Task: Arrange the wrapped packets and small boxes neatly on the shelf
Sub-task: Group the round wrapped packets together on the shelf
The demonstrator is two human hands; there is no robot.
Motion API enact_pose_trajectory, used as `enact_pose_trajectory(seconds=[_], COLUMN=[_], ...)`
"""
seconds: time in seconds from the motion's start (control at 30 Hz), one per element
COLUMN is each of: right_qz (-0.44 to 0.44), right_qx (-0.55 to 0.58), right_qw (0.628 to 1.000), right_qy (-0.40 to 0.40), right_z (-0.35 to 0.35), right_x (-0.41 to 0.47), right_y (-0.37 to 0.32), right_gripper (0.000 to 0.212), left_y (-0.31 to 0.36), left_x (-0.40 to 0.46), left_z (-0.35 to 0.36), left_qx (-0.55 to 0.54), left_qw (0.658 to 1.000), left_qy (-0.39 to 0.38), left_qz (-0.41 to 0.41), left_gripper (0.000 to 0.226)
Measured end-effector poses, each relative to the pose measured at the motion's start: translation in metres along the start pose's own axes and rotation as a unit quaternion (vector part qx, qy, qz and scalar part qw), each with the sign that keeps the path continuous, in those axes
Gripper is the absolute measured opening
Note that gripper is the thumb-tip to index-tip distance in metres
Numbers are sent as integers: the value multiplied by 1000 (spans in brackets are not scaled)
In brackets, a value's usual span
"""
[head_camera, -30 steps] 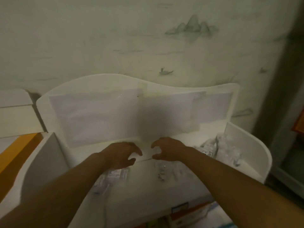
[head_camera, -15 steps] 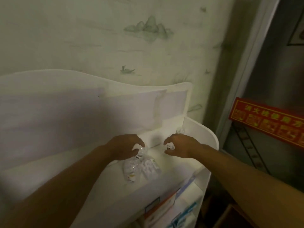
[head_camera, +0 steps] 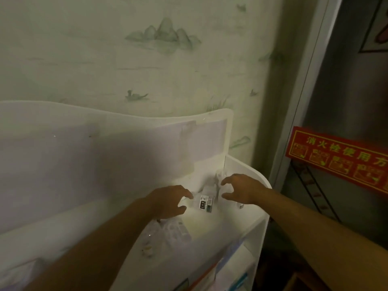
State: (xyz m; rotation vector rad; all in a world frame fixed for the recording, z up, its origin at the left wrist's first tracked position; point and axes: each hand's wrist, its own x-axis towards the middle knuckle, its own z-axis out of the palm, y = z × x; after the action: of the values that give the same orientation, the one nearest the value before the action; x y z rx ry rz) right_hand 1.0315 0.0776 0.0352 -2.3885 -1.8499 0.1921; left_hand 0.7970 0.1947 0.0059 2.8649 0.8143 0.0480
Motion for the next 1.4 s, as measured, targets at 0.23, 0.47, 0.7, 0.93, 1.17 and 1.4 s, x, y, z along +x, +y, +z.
enact_pose_trajectory(seconds=[0.23,0.47,0.7,0.93,1.17,1.4], right_qz=[10,-33,-60,-62,-58,-111], right_qx=[150,229,190,205,225,209], right_qw=[989,972,980,974,970,968], right_qy=[1,-35,-30,-69,-71,-87], right_z=[28,56,73,88,85,90], right_x=[51,92,115,130,128,111], right_y=[66,94,104,100,92,61], right_gripper=[66,78,85,86,93,78], left_y=[23,52,50,62,58,45], left_x=[58,101,126,154,149,111], left_z=[25,55,71,84,98,93], left_qx=[16,4,12,-4,52,90], left_qw=[999,992,982,970,972,970], left_qy=[-11,-40,-65,-121,-102,-99], left_qz=[-43,-119,-176,-212,-207,-204], left_gripper=[51,83,101,121,115,109])
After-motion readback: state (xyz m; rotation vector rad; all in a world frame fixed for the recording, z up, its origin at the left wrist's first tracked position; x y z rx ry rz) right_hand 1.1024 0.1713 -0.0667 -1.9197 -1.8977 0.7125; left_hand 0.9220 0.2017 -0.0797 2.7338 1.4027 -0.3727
